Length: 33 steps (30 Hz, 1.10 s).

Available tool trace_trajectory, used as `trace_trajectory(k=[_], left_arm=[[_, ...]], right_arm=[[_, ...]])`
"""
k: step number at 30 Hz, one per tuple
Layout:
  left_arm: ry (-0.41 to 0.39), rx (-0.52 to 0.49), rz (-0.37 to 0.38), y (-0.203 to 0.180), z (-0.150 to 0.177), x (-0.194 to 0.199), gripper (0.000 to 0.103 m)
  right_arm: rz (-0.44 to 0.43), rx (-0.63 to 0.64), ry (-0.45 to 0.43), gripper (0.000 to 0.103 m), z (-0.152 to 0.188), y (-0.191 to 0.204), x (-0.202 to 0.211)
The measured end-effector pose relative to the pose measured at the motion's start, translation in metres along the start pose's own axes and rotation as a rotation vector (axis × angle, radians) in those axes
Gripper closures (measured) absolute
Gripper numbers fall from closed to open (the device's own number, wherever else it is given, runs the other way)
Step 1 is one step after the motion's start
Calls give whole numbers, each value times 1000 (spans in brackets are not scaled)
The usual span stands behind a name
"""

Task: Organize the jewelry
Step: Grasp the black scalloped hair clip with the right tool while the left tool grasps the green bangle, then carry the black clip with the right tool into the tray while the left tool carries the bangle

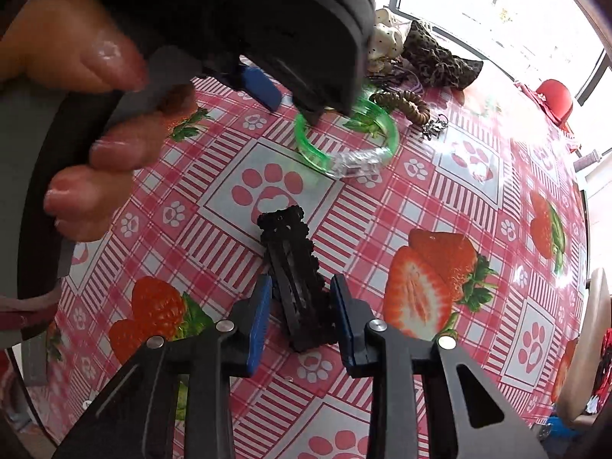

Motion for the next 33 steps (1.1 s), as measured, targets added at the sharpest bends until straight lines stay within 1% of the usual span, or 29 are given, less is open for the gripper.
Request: trace_trajectory(k=[3,10,11,14,17,22,26,30,33], left_arm=[[1,14,22,9,4,3,90],[-12,35,60,24,25,20,90],[-13,35,62,24,24,21,90],[-28,33,69,33,45,34,90],[-33,39,76,42,60,44,90],[-37,55,78,60,87,61,90],[-36,75,74,85,114,76,90],[-36,93,58,107,135,87,90],[-29,123,36,131,158,94,90]], right_arm=[[-20,-55,-9,70,-1,-6,4],[-105,-241,-52,70,3,-33,27],[-120,-267,-56,70,5,-36,31],[-150,-316,-60,70,10,-39,38],[-173,-356,-60,70,14,-42,43],[-194,-392,-60,70,16,-30,50],[-212,-402,-61,70,22,-17,63],[-231,-379,-62,70,14,1,66],[-257,-359,-60,70,7,22,68]])
Point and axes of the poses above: each gripper's, at about its wrist camera, not at the fingertips, and x roughly against the way its jaws point, y to its left, z to its underside, the point moved 5 cm from there along -x, roughly the way its jaws point, and after that the axes turned 14 degrees about -z, right-handed, at the moved point
